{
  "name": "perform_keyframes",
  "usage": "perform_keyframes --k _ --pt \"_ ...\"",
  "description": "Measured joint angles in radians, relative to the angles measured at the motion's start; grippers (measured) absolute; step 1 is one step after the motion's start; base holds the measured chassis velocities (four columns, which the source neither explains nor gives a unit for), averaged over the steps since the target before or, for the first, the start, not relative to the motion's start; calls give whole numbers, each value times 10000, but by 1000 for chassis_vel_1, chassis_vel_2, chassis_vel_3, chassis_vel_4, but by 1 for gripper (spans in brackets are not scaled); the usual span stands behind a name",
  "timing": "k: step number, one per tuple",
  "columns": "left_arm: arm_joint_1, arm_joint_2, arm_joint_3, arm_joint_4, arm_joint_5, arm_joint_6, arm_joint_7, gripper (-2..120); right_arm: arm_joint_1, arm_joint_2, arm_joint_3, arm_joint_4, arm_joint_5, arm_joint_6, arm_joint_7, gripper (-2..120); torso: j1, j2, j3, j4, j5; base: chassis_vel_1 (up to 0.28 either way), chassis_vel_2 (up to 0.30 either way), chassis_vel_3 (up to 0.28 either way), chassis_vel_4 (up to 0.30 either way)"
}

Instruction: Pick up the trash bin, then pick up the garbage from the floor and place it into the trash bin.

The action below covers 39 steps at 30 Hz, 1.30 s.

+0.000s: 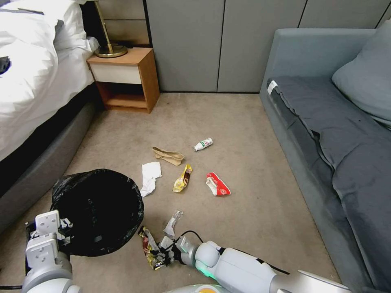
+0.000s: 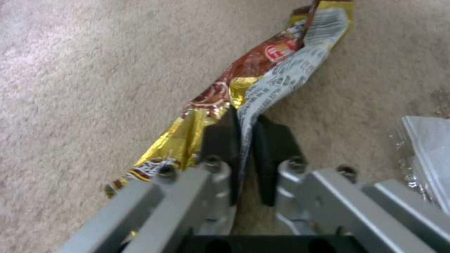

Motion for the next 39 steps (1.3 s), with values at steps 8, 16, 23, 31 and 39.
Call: perform_keyframes --k 8,16,23,31,39 --pt "19 0 18 48 -15 -9 -4 1 -75 -1 206 180 -57 251 162 0 1 0 0 0 3 0 0 0 0" --pt "50 0 32 64 -57 -3 -6 1 -212 35 1198 1020 -272 743 564 0 0 -1 0 1 3 0 0 0 0" --pt "52 0 79 99 -112 29 -6 1 -173 -248 2615 3028 -343 809 867 0 1 0 1 1 3 0 0 0 0" --pt "41 0 37 96 -192 46 -9 1 -212 -668 4159 4919 -280 756 1003 0 1 0 1 0 2 0 0 0 0" --pt "152 0 -62 58 -260 59 -12 1 38 -863 5427 5855 -113 919 1072 0 1 -1 1 -1 2 0 0 0 0"
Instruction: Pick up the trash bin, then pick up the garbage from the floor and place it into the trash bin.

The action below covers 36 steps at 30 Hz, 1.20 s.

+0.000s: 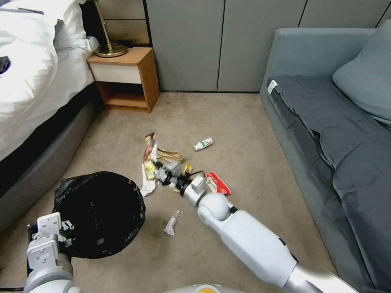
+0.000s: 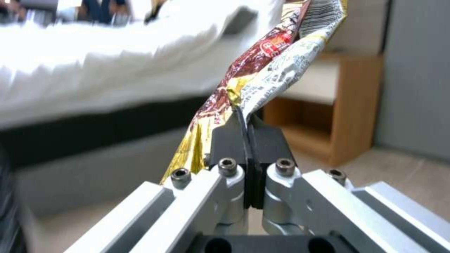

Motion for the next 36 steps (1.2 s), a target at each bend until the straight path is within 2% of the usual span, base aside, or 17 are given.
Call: perform_keyframes --k 2,5,6,8,10,11,12,15,16,20,21,24,28,36 --pt "2 0 -1 0 -2 1 1 1 23 -3 95 119 51 37 0 0 0 0 0 0 0 0 0 0 0" --pt "-20 0 -9 27 -7 4 0 1 137 -105 460 1453 580 411 -199 0 0 0 0 1 0 0 0 0 0" --pt "-20 0 -9 27 -7 4 0 1 137 -105 460 1453 580 411 -199 0 0 0 0 1 0 0 0 0 0" --pt "-52 0 16 80 -1 4 0 1 35 -281 182 2612 803 557 -368 0 0 0 -1 1 -2 0 0 0 0" --pt "-54 0 21 88 1 4 0 1 -14 -322 74 2845 829 561 -386 0 0 0 -1 1 -2 0 0 0 0" --pt "-75 0 28 115 6 4 0 1 -143 -394 -311 3426 854 563 -404 0 0 1 -1 1 -2 0 0 0 0" --pt "-75 0 28 115 6 4 0 1 -143 -394 -311 3426 854 563 -404 0 0 1 -1 1 -2 0 0 0 0" --pt "-116 0 29 147 9 5 0 1 -255 -428 -1262 3886 791 576 -328 0 -1 0 -1 1 -1 0 0 0 0" --pt "-116 0 29 147 9 5 0 1 -255 -428 -1262 3886 791 576 -328 0 -1 0 -1 1 -1 0 0 0 0" --pt "-129 0 87 205 66 4 1 1 -114 -465 -2611 3905 491 407 -166 0 0 0 -1 1 -2 0 0 0 0" --pt "-129 0 87 205 66 4 1 1 -114 -465 -2611 3905 491 407 -166 0 0 0 -1 1 -2 0 0 0 0" --pt "-153 0 100 219 82 4 2 1 65 -465 -3537 3476 317 415 -46 0 0 1 -1 3 -3 0 0 0 0" --pt "-164 0 91 219 82 4 5 1 -22 -511 -4088 2875 102 548 -32 0 0 0 -1 2 -2 0 0 0 0" --pt "-138 0 25 219 73 4 13 1 -614 -686 -4266 2357 -243 743 -106 0 0 0 -1 1 0 0 0 0 0"
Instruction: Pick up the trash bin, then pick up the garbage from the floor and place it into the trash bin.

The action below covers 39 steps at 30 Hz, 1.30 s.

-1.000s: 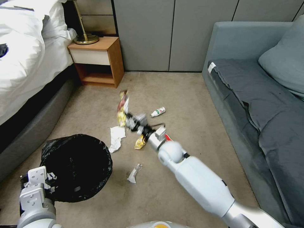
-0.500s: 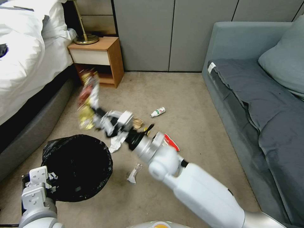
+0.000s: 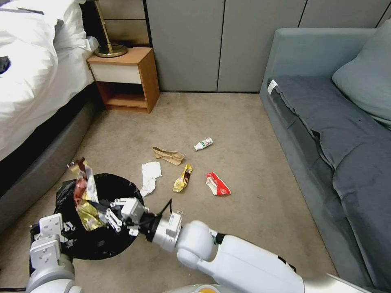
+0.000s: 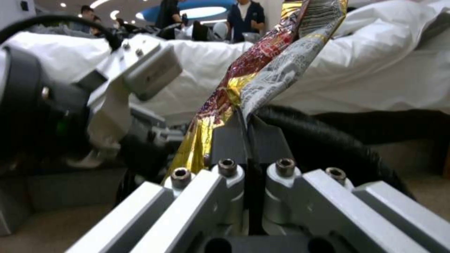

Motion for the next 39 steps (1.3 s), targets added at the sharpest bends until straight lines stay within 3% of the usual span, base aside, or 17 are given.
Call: perform_keyframes --k 13,39 --pt "-112 0 17 52 -35 -1 8 1 -419 -410 145 -23 -156 125 -136 0 0 0 0 -1 0 0 0 0 0" --pt "-34 0 200 72 79 -7 13 1 -138 -432 151 -31 -202 79 -160 92 0 0 0 0 -1 0 0 0 0"
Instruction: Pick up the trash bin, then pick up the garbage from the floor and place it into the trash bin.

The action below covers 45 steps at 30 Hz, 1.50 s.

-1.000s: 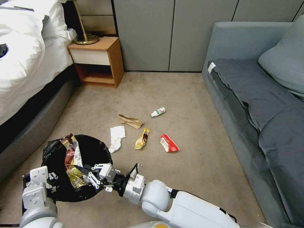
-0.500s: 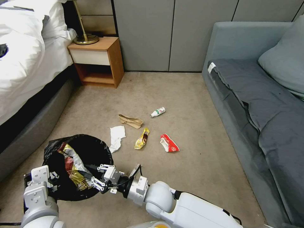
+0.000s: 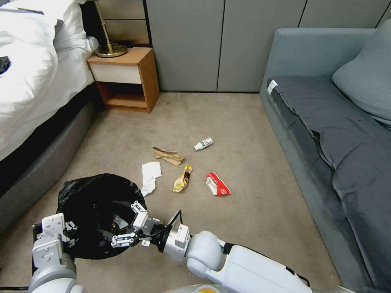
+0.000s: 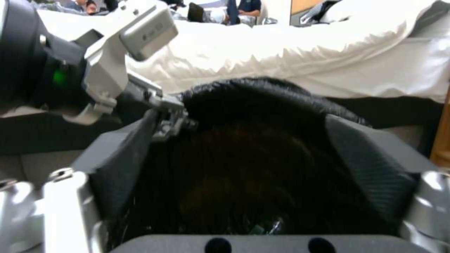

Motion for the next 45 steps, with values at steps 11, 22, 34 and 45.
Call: perform_keyframes --k 11,22,34,45 --pt "27 0 71 18 74 -22 -2 1 294 88 520 720 -64 -17 157 100 0 0 0 0 0 0 0 0 0" --pt "-15 0 -122 86 -41 -21 -3 1 -391 -132 3183 3375 -156 -893 1633 100 0 0 0 0 0 0 0 0 0" --pt "-52 5 -284 123 -212 28 -1 1 -3177 -1876 5503 4528 -221 -2183 2838 100 1 1 0 -1 3 0 0 0 0" --pt "-78 2 -262 131 -227 36 1 1 -3845 -2851 5636 4568 1639 -4206 3535 100 0 0 0 0 0 0 0 0 0"
